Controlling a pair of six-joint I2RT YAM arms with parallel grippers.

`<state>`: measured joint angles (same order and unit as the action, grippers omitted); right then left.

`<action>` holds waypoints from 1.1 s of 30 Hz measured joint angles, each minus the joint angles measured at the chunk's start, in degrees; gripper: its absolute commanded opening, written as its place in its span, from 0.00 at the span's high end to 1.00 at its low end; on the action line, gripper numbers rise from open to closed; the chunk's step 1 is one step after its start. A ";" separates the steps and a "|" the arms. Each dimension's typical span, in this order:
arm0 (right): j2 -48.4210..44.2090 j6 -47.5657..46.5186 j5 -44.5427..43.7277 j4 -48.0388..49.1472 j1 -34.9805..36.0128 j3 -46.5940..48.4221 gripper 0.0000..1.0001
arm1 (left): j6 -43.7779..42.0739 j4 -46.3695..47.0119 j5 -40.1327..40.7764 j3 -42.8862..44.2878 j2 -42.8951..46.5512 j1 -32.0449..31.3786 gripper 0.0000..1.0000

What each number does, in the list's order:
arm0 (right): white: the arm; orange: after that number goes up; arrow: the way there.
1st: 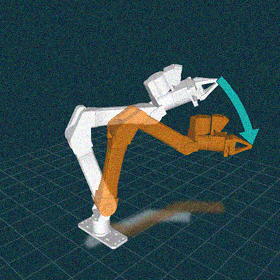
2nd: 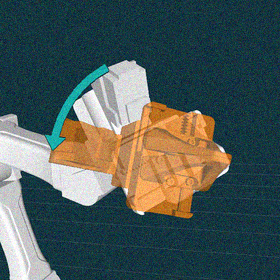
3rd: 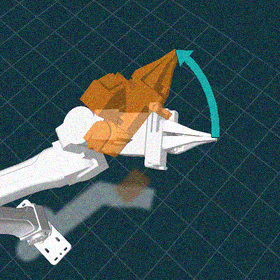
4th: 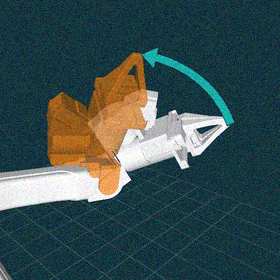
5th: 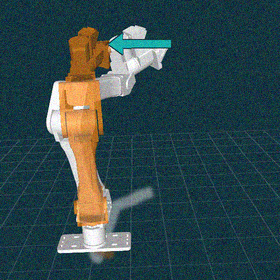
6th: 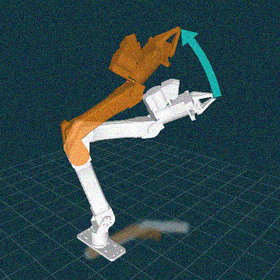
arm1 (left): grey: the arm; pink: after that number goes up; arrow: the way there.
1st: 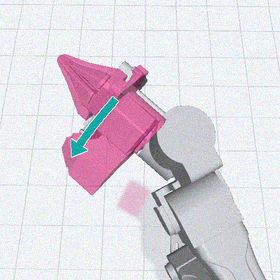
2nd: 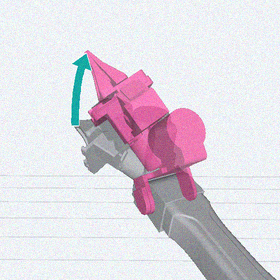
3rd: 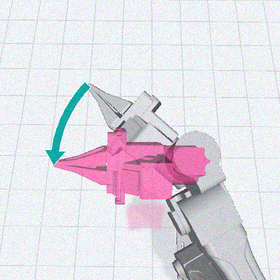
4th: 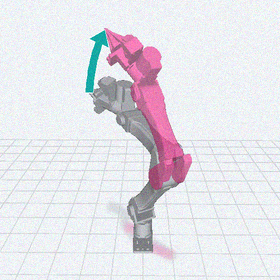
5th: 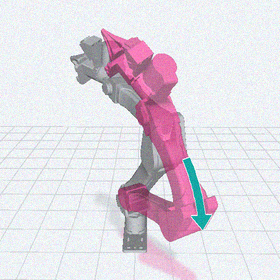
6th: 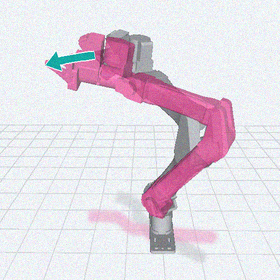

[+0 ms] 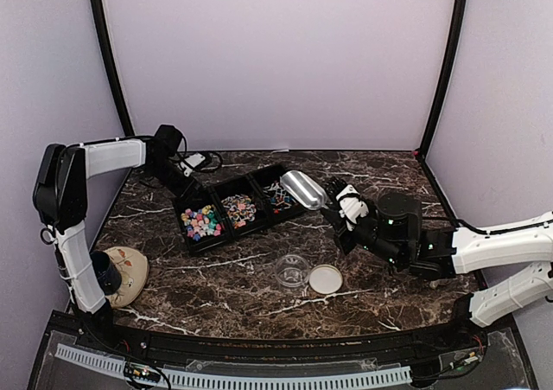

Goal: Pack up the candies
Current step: Pick up the plate from the center of the board.

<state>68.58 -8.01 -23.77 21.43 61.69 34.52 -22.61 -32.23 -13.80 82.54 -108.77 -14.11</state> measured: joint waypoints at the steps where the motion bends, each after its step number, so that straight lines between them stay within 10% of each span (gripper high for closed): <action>1: 0.00 -0.02 0.02 0.07 0.00 -0.04 1.00 | -0.02 -0.35 0.22 0.00 -0.28 0.00 0.41; 20: 0.00 0.00 1.49 0.92 0.00 -0.61 1.00 | 0.33 -2.25 7.45 0.28 -4.52 -2.12 0.75; 33: 0.11 -0.02 1.53 0.94 0.00 -0.63 1.00 | 6.80 -4.81 6.01 -0.09 -4.59 -5.84 0.72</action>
<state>68.69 -8.03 -22.24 22.37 61.69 33.89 -15.81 -37.04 -7.79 82.46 -113.36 -19.94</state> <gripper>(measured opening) 0.086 0.270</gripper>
